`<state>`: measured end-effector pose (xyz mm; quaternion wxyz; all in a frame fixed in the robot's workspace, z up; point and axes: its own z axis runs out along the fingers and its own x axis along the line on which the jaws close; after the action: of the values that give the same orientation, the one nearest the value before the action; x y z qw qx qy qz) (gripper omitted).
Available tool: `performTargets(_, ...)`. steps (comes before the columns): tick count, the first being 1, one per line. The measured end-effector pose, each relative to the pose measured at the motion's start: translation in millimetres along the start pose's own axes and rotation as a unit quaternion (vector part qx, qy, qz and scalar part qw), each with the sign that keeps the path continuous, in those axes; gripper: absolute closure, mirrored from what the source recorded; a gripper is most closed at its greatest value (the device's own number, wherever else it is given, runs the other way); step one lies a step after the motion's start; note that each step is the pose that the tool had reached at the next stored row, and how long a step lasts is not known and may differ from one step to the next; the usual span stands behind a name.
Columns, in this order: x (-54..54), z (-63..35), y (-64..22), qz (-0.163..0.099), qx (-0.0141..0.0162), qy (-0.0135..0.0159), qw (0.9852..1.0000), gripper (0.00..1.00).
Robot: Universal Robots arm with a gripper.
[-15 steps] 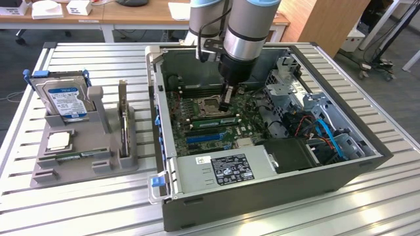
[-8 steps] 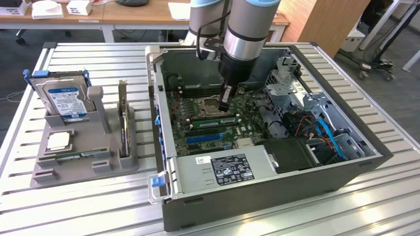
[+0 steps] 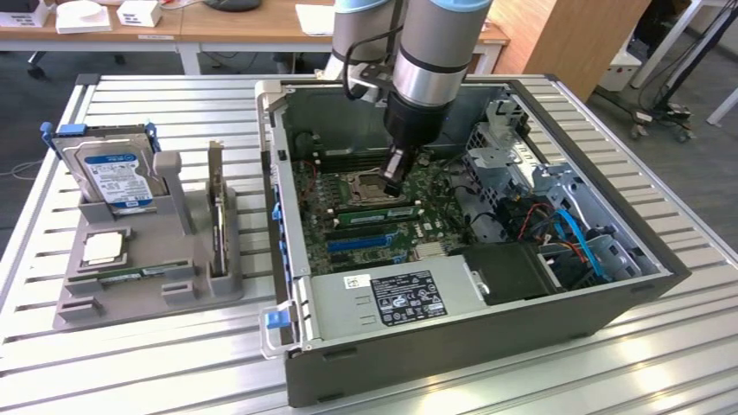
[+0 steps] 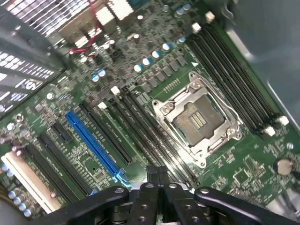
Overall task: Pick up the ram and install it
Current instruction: 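Press down the ram until it locks into place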
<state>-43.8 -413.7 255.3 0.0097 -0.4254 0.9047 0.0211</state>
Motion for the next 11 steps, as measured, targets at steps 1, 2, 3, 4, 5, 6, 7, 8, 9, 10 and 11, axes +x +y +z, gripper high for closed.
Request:
performTargets(1,0.0,0.0,0.0,0.008,0.0003,-0.0002,1.0000,0.90)
performTargets(2,0.0,0.0,0.0,0.015,0.0006,-0.0004,0.9999,0.90)
performTargets(3,0.0,0.1,0.0,0.023,0.0008,-0.0007,0.9997,0.90)
performTargets(4,0.1,0.1,0.0,0.031,0.0011,-0.0009,0.9995,0.90)
performTargets(5,0.1,0.2,0.1,0.038,0.0014,-0.0011,0.9993,0.90)
performTargets(6,0.1,0.2,0.1,0.046,0.0016,-0.0013,0.9990,0.90)
performTargets(7,0.2,0.3,0.1,0.053,0.0019,-0.0015,0.9986,0.90)
performTargets(8,0.2,0.3,0.2,0.060,0.0021,-0.0017,0.9982,0.90)
performTargets(9,0.3,0.4,0.2,0.068,0.0024,-0.0019,0.9977,0.90)
performTargets(10,0.3,0.5,0.3,0.075,0.0027,-0.0022,0.9972,0.90)
performTargets(11,0.3,0.6,0.3,0.082,0.0029,-0.0024,0.9966,0.90)
